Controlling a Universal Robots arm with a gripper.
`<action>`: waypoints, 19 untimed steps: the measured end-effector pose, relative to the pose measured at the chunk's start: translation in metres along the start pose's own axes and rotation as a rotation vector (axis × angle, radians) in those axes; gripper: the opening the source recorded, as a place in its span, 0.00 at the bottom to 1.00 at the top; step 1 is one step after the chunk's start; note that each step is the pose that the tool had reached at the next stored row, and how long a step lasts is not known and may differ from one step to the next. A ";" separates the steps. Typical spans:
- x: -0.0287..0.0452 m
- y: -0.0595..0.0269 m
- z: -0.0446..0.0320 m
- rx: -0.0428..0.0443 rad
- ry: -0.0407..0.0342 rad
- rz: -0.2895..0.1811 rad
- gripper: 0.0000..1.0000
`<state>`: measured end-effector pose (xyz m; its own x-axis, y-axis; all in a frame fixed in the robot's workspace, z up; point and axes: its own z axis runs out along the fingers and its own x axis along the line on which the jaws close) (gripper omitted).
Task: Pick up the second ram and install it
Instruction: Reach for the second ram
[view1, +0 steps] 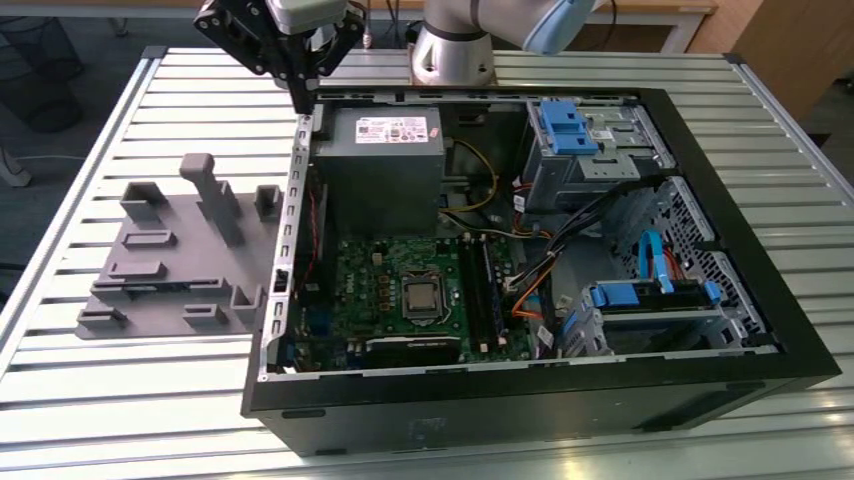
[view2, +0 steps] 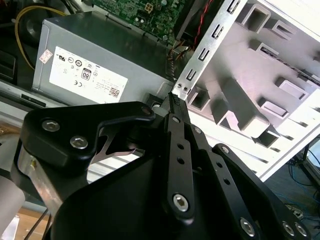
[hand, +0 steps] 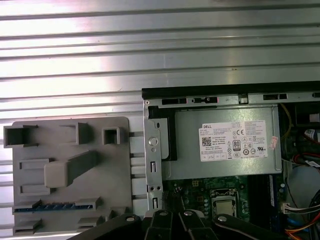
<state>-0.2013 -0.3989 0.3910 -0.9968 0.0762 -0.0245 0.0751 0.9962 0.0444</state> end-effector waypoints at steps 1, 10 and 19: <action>0.0004 0.0000 0.0000 0.0000 0.0000 0.000 0.11; 0.0061 -0.0005 0.0000 0.0000 0.0000 0.000 0.11; 0.0122 -0.0009 0.0000 0.0000 0.0000 0.000 0.11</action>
<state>-0.2135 -0.3989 0.3906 -0.9968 0.0762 -0.0245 0.0751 0.9962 0.0444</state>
